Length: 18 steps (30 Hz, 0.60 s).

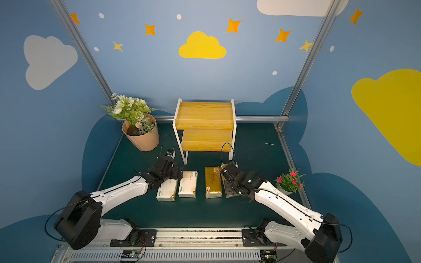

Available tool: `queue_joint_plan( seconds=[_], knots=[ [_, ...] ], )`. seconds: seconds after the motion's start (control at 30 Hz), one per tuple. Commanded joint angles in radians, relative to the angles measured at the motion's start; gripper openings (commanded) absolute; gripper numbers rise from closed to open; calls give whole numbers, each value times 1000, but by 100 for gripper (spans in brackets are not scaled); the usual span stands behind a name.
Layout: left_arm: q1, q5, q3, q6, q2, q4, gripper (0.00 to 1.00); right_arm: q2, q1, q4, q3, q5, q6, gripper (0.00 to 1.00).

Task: Place the tissue boxes on the shelf by color
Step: Place a box of tissues on the shelf.

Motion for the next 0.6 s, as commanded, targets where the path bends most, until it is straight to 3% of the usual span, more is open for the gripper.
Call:
queue_joint_plan(
  seconds=[0.0,0.27,0.57],
  knots=[
    [-2,-7,23,-9,7,6,100,18,14,94,63,13,-38,29],
    [-3,-20,22,-9,-4,2,100,91,-4,330,98,112,-133,32],
    [-7,-32,32,-6,-17,-26,100,259,-68,312,288,164,-167,32]
  ],
)
